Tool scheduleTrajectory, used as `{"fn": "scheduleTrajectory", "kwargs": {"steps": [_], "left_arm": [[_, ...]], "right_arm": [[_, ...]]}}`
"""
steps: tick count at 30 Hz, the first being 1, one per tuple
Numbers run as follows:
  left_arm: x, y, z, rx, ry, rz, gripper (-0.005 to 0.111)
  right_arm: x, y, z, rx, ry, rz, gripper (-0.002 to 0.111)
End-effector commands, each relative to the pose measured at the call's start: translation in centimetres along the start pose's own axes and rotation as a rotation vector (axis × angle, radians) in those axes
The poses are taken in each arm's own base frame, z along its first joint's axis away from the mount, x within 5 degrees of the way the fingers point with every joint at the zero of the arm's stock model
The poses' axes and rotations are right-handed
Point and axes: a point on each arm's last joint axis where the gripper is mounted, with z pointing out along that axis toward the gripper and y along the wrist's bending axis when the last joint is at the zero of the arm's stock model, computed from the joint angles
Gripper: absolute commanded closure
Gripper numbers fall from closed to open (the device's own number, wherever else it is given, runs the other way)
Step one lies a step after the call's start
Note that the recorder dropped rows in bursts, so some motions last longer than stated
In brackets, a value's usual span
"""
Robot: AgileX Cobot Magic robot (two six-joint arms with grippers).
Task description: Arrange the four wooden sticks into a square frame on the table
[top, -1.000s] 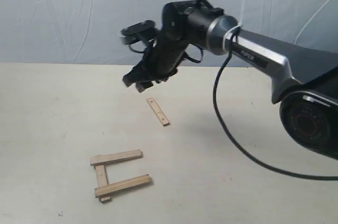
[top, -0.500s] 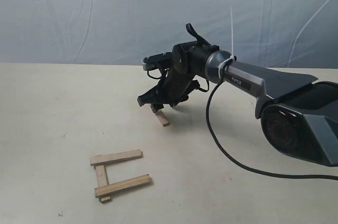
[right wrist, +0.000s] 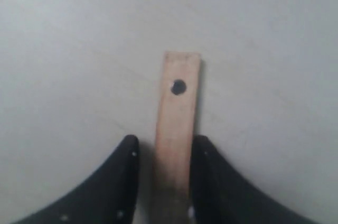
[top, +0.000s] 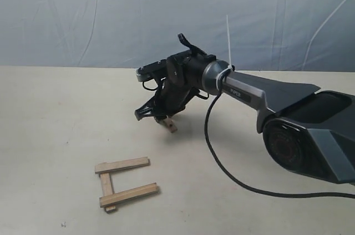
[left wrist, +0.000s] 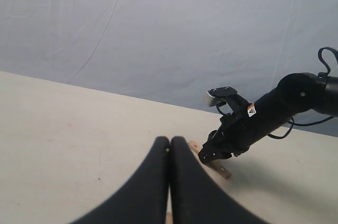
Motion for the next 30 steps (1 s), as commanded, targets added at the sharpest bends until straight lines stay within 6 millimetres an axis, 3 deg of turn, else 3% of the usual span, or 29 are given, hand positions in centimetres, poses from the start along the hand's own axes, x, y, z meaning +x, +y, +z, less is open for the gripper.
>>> {"fn": "scheduleTrajectory", "kwargs": {"steps": [1,4,8,13,19,24,30], "left_arm": [[0.1,0.0,0.0,0.002,-0.006,-0.016,0.107],[0.1,0.0,0.0,0.001,-0.004,-0.016,0.107],[0.1,0.0,0.0,0.0,-0.004,-0.01,0.107],[0.1,0.0,0.0,0.0,-0.004,-0.007,0.107],[0.1,0.0,0.0,0.0,-0.004,-0.009,0.107],[0.1,0.0,0.0,0.0,-0.004,-0.01,0.107],[0.1,0.0,0.0,0.0,-0.002,-0.013,0.107]], "right_arm": [[0.5,0.0,0.1,0.001,0.057,0.008,0.108],[0.1,-0.6,-1.2,0.006,0.057,0.035,0.108],[-1.2,-1.7,-5.4,0.015,0.052,0.067,0.108],[0.0,-2.0,-8.2,0.021,0.076,0.154,0.108],[4.6,-0.3,-9.1,0.004,0.011,0.245,0.108],[8.8,0.8,-8.0,0.003,0.02,0.313,0.108],[10.8,1.7,-6.7,0.028,0.062,0.301,0.108]]}}
